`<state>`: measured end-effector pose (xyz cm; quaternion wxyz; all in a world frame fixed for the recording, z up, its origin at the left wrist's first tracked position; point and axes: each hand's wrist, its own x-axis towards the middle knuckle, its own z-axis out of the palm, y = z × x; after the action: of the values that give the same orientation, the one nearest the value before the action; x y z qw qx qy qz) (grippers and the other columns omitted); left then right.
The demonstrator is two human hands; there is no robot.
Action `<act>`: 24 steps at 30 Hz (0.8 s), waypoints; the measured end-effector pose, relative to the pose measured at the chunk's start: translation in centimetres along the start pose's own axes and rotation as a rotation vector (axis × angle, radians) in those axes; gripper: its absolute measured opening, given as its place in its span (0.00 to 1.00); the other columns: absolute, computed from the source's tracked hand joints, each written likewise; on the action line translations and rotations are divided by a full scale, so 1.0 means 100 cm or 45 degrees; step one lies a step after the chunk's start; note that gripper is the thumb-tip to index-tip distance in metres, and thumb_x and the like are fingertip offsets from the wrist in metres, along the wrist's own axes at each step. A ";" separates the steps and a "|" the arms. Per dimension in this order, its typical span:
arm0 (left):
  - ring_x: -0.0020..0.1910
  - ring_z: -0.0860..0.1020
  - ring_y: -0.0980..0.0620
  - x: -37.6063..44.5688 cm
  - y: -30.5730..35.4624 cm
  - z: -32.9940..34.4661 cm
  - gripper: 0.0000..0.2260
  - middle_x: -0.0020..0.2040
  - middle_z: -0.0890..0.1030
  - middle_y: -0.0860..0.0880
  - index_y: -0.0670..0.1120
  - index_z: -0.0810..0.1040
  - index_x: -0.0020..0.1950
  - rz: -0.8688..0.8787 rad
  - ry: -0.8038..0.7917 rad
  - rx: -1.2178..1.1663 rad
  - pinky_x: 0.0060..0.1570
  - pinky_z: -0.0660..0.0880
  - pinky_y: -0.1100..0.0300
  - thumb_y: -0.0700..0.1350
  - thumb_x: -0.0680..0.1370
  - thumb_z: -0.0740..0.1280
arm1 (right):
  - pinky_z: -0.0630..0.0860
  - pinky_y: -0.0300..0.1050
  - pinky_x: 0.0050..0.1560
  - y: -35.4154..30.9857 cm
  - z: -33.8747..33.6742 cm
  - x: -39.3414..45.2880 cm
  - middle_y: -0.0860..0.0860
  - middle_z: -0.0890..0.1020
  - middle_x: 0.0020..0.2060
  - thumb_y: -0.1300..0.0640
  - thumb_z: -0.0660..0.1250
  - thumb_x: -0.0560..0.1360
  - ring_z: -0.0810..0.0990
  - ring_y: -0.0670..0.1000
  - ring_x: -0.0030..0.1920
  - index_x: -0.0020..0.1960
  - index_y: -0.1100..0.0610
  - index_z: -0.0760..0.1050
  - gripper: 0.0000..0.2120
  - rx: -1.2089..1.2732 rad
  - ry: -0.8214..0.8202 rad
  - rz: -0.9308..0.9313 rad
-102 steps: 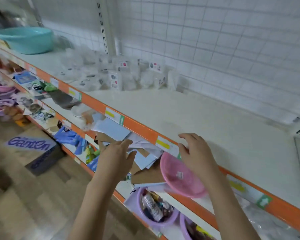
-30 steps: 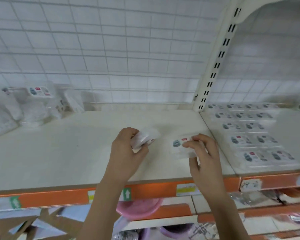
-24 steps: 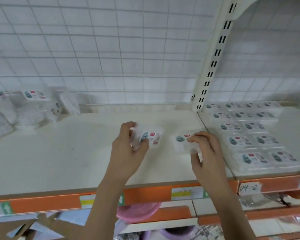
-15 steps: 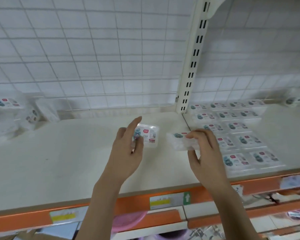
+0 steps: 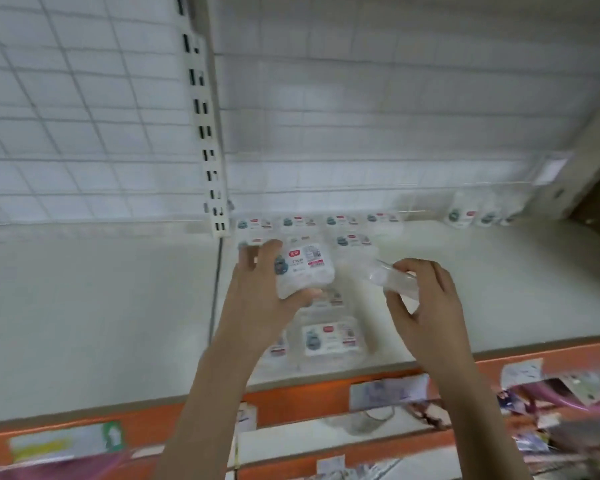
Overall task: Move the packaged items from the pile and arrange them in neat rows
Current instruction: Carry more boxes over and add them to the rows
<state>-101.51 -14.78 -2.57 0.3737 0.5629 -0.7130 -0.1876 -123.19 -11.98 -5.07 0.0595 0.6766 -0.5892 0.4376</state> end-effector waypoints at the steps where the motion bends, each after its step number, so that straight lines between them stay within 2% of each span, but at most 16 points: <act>1: 0.62 0.66 0.47 0.003 0.013 0.014 0.35 0.64 0.66 0.46 0.48 0.63 0.69 0.016 0.000 0.117 0.63 0.64 0.56 0.54 0.67 0.74 | 0.68 0.44 0.46 0.018 -0.009 0.002 0.53 0.78 0.47 0.68 0.71 0.67 0.72 0.53 0.48 0.53 0.58 0.72 0.17 -0.030 -0.005 0.022; 3: 0.65 0.64 0.46 0.009 0.038 0.040 0.36 0.66 0.64 0.46 0.46 0.61 0.71 0.049 -0.015 0.285 0.65 0.60 0.55 0.59 0.69 0.70 | 0.67 0.43 0.45 0.049 -0.024 0.006 0.53 0.79 0.46 0.68 0.70 0.67 0.74 0.55 0.46 0.52 0.59 0.73 0.16 -0.079 -0.042 0.053; 5: 0.65 0.63 0.47 0.015 0.057 0.062 0.38 0.68 0.62 0.48 0.47 0.56 0.73 0.071 -0.091 0.434 0.64 0.60 0.55 0.62 0.70 0.66 | 0.67 0.43 0.45 0.076 -0.034 0.013 0.53 0.80 0.45 0.69 0.70 0.66 0.75 0.56 0.45 0.52 0.59 0.74 0.16 -0.105 -0.079 0.064; 9: 0.65 0.64 0.46 0.028 0.077 0.098 0.36 0.68 0.62 0.48 0.54 0.52 0.74 0.085 -0.233 0.660 0.64 0.60 0.53 0.63 0.72 0.64 | 0.66 0.43 0.42 0.111 -0.040 0.027 0.53 0.80 0.44 0.69 0.70 0.66 0.75 0.56 0.43 0.50 0.60 0.74 0.15 -0.132 -0.133 0.077; 12: 0.66 0.63 0.44 0.037 0.079 0.113 0.32 0.70 0.62 0.47 0.56 0.57 0.72 -0.001 -0.274 0.756 0.64 0.59 0.51 0.61 0.72 0.65 | 0.66 0.43 0.40 0.125 -0.036 0.040 0.53 0.80 0.42 0.70 0.70 0.66 0.75 0.56 0.42 0.50 0.60 0.74 0.14 -0.111 -0.182 0.026; 16: 0.71 0.53 0.43 0.042 0.081 0.116 0.29 0.74 0.53 0.46 0.50 0.61 0.70 -0.070 -0.312 0.913 0.67 0.54 0.50 0.60 0.74 0.63 | 0.70 0.47 0.39 0.132 -0.021 0.063 0.56 0.79 0.41 0.71 0.69 0.64 0.74 0.58 0.40 0.49 0.61 0.74 0.15 -0.121 -0.273 -0.064; 18: 0.71 0.53 0.44 0.043 0.081 0.114 0.27 0.74 0.55 0.48 0.49 0.62 0.70 -0.031 -0.308 0.965 0.68 0.54 0.52 0.58 0.75 0.63 | 0.72 0.50 0.41 0.134 -0.010 0.074 0.57 0.78 0.41 0.72 0.68 0.63 0.74 0.60 0.41 0.50 0.62 0.74 0.16 -0.135 -0.345 -0.082; 20: 0.70 0.57 0.47 0.043 0.080 0.113 0.23 0.72 0.61 0.51 0.50 0.66 0.69 -0.008 -0.322 0.963 0.67 0.55 0.54 0.55 0.76 0.62 | 0.72 0.52 0.45 0.132 0.000 0.082 0.58 0.78 0.44 0.70 0.67 0.64 0.74 0.62 0.45 0.51 0.63 0.74 0.16 -0.153 -0.434 -0.110; 24: 0.67 0.64 0.49 0.042 0.077 0.115 0.20 0.67 0.68 0.52 0.49 0.67 0.68 -0.059 -0.321 0.951 0.67 0.57 0.56 0.53 0.78 0.61 | 0.67 0.45 0.57 0.133 0.007 0.082 0.56 0.74 0.56 0.60 0.67 0.72 0.70 0.57 0.57 0.59 0.61 0.71 0.16 -0.124 -0.731 -0.255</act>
<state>-115.49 -18.22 -3.37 0.0484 0.6484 -0.7597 0.0087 -134.76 -22.52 -5.85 -0.0341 0.8237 -0.5326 0.1917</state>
